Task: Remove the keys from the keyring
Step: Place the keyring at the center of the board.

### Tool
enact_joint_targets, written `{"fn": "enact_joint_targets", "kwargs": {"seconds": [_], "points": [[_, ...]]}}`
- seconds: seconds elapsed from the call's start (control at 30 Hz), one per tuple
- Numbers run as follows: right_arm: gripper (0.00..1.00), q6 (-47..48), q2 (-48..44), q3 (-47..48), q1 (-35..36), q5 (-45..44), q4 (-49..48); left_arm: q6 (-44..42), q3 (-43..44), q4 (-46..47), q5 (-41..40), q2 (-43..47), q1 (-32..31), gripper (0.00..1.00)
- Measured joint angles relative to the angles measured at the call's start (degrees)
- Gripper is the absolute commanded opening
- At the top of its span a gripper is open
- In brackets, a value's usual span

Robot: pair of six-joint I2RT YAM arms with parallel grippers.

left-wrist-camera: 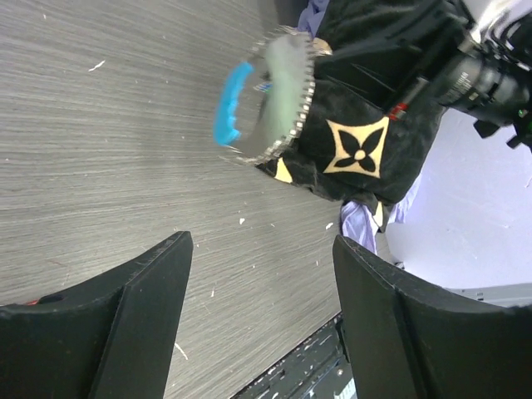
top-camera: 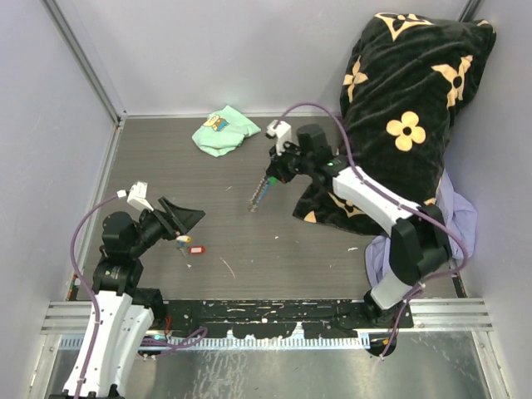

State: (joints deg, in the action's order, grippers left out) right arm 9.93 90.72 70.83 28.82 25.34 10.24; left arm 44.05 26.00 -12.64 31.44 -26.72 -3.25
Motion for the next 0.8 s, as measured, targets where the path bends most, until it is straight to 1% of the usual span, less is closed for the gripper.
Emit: {"fn": "enact_joint_targets", "kwargs": {"seconds": [0.17,0.3,0.5,0.63,0.73,0.8], "points": [[0.04,-2.4,9.66,9.79,6.32,-8.28,4.09,-1.44,1.14,-4.0,-0.15,2.69,0.0,0.71],[0.05,-4.44,17.27,18.05,9.01,-10.75,6.64,-1.7,1.11,-6.14,-0.26,3.85,0.0,0.71],[0.07,-6.27,26.88,29.35,11.08,-13.27,9.88,-3.1,1.11,-9.33,-0.81,4.81,0.0,0.72],[0.08,-7.06,30.47,33.88,11.89,-14.36,10.93,-4.37,1.11,-11.23,-1.51,5.35,0.0,0.72],[0.11,-7.3,32.85,37.03,12.37,-15.04,11.61,-4.7,1.11,-11.98,-1.7,5.38,0.0,0.72],[0.12,-7.48,34.82,39.52,12.68,-15.41,12.0,-4.81,1.11,-12.31,-1.7,5.38,0.0,0.72]]}}
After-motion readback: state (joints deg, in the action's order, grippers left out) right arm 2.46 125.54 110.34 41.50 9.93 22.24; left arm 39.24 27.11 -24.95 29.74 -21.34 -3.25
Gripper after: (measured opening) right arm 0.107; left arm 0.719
